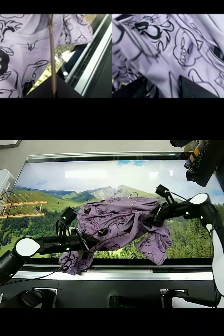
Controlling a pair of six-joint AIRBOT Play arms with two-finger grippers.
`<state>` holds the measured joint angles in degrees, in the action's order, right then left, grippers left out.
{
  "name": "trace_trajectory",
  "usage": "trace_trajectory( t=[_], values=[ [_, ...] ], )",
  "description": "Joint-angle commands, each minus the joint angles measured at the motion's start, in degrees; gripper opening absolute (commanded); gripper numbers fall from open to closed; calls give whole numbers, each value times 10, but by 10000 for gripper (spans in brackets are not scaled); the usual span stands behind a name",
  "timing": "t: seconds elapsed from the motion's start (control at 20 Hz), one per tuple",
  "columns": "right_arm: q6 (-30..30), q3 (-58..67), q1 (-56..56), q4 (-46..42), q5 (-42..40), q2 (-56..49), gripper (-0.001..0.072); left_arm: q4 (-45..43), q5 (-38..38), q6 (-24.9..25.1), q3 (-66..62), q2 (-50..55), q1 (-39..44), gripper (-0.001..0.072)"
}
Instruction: Fold the clothes and pants, and hang the long-sleeved shirts on hangers.
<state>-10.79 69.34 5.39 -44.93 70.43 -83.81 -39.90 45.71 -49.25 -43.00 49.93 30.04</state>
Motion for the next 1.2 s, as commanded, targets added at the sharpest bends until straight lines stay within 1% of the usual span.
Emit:
trace_trajectory(
  t=[0.0, 0.05, 0.15, 0.2, 0.25, 0.35, 0.5, 0.55, 0.6, 0.65, 0.7, 0.75, 0.8, 0.85, 0.95, 1.0, 1.1, 1.15],
  values=[
    [18, 1, -14, 0, -22, -12, 417, 0, -1, 0, 0, 0, 0, 23],
    [18, 1, -12, -6, -15, -10, 328, 0, -1, 0, 0, 0, 0, 23],
    [22, 1, -12, -32, 4, -3, 231, 0, -1, -1, 0, 0, 0, 23],
    [24, 1, -12, -42, 16, 3, 145, 0, -1, -1, 0, 0, 0, 23],
    [25, 1, -12, -54, 27, 11, 42, 0, -1, -1, 0, 0, 0, 23],
    [27, 0, -12, -71, 31, 30, 44, 0, -1, -2, 0, 0, 0, 24],
    [27, 0, -12, -75, 32, 58, 41, 0, -1, -2, -1, 0, 0, 27],
    [27, 0, -12, -75, 38, 69, 40, 0, -1, -9, -1, 0, 0, 54],
    [27, 0, -12, -75, 48, 79, 39, 0, -2, -23, -1, 0, -3, 130],
    [27, 0, -12, -75, 63, 89, 38, -2, -2, -45, -1, 0, -10, 246],
    [26, 0, -12, -75, 82, 98, 38, -2, -1, -66, -1, 0, -19, 378],
    [21, 0, -12, -76, 105, 107, 37, -2, -1, -84, -1, 0, -32, 479],
    [9, 0, -12, -83, 122, 117, 37, -2, -1, -103, -1, 0, -47, 521],
    [-3, 0, -12, -92, 132, 127, 37, -2, -1, -123, -1, 0, -64, 538],
    [-22, 0, -12, -111, 140, 148, 37, -2, -1, -161, -1, 0, -100, 539],
    [-37, 0, -12, -114, 143, 157, 37, -11, -1, -189, -1, 0, -119, 539],
    [-83, 0, -12, -114, 145, 177, 38, -55, 21, -281, -1, 0, -164, 539],
    [-97, 0, -13, -113, 149, 186, 38, -76, 51, -309, -1, 0, -183, 538]
  ],
)
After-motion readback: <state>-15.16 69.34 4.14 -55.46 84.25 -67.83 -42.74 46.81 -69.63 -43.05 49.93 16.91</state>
